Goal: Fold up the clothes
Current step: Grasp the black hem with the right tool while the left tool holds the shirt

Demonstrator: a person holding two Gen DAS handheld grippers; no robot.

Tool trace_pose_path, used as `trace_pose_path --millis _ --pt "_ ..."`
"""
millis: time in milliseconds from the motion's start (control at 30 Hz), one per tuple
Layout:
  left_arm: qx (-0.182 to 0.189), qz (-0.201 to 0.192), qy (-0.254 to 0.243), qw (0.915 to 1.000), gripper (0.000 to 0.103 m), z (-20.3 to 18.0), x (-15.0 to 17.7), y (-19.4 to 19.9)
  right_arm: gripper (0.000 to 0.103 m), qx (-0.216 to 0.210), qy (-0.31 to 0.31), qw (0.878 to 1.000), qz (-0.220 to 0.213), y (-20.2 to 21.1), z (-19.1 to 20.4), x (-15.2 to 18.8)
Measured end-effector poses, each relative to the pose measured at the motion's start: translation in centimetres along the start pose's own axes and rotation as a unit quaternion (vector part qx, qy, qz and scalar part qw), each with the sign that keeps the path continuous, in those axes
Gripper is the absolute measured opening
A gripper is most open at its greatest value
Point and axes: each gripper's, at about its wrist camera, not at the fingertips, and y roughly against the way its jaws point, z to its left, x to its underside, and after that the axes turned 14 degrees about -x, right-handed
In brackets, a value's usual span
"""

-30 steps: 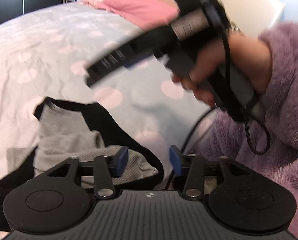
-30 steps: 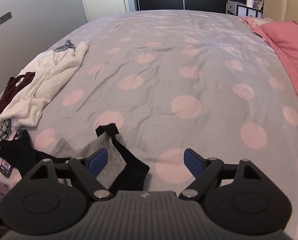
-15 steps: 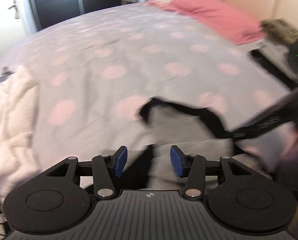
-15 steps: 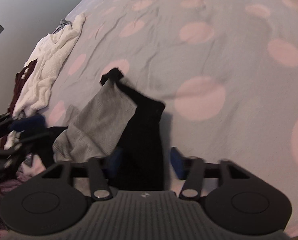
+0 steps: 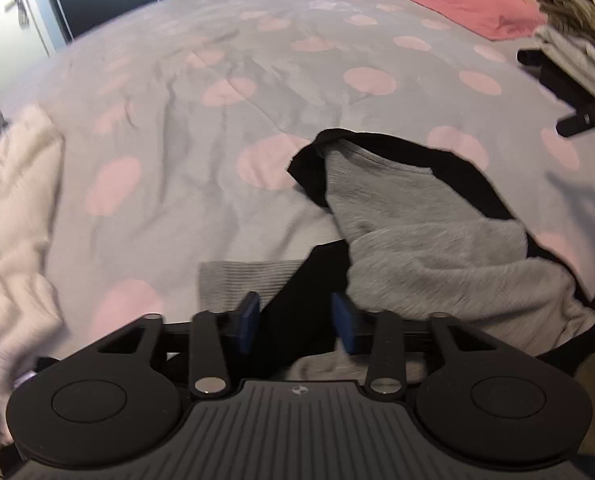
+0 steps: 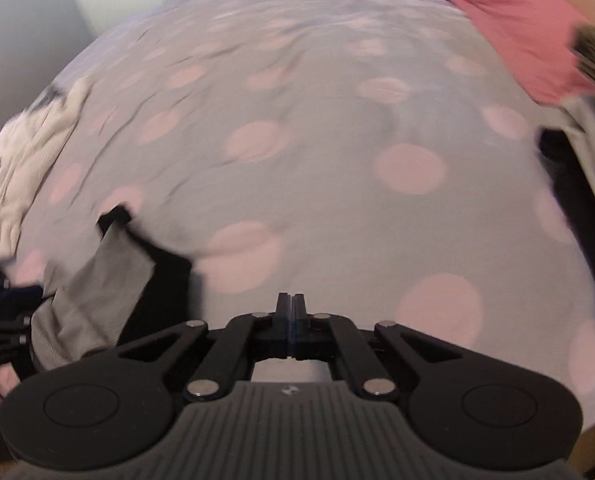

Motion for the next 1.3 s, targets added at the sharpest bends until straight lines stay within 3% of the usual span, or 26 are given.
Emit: trace_pose_path --millis 133,167,200,267,567,633,667,700,833,1033,1167,1300 --pt "-0.007 -0.001 0.005 1.0000 0.032 -0.5 -0.4 0.2 0.013 -0.063 -0.053 0.997 -0.004 0.2 -1.6 1.2" --pt "-0.011 -0.002 -0.001 0.9999 0.032 -0.7 -0.5 0.2 0.023 -0.077 -0.056 0.995 0.000 -0.1 -1.4 1.6" --pt "-0.015 -0.004 -0.006 0.9999 0.032 -0.9 -0.5 0.3 0.041 -0.091 -0.056 0.994 0.004 -0.4 -1.2 1.9" --pt "-0.019 -0.003 -0.008 0.9998 0.032 -1.0 -0.5 0.3 0.048 -0.112 -0.048 0.992 0.014 -1.0 -0.6 2.2" --pt "-0.006 0.009 0.038 0.9992 0.032 -0.3 -0.1 -0.6 0.046 -0.149 -0.036 0.987 0.057 -5.3 1.5 2.4" --pt "0.000 0.014 0.052 0.9985 0.030 0.0 0.0 -0.8 0.039 -0.160 -0.040 0.983 0.076 -6.2 1.8 2.8" --pt "0.004 0.015 0.058 0.9982 0.025 0.1 0.0 -0.8 0.019 -0.169 -0.043 0.981 0.083 -6.5 1.9 3.1" --pt "0.011 0.017 0.063 0.9978 0.021 0.2 0.0 -0.8 0.007 -0.173 -0.041 0.981 0.084 -6.4 2.1 3.1" --pt "0.016 0.014 0.065 0.9976 0.003 0.0 0.0 -0.5 0.006 -0.167 -0.012 0.985 0.039 -3.9 2.9 2.3" --pt "0.014 -0.030 0.125 0.9916 0.001 2.5 -0.8 2.2 0.005 -0.137 -0.003 0.990 -0.030 1.2 2.5 1.2" --pt "-0.012 -0.082 0.153 0.9847 0.001 4.6 -1.7 5.8 0.003 -0.111 0.001 0.991 -0.070 4.1 1.3 -0.3" --pt "-0.063 -0.134 0.181 0.9722 0.000 7.0 -2.5 9.1 0.003 -0.085 0.004 0.991 -0.099 6.1 0.3 -1.9"
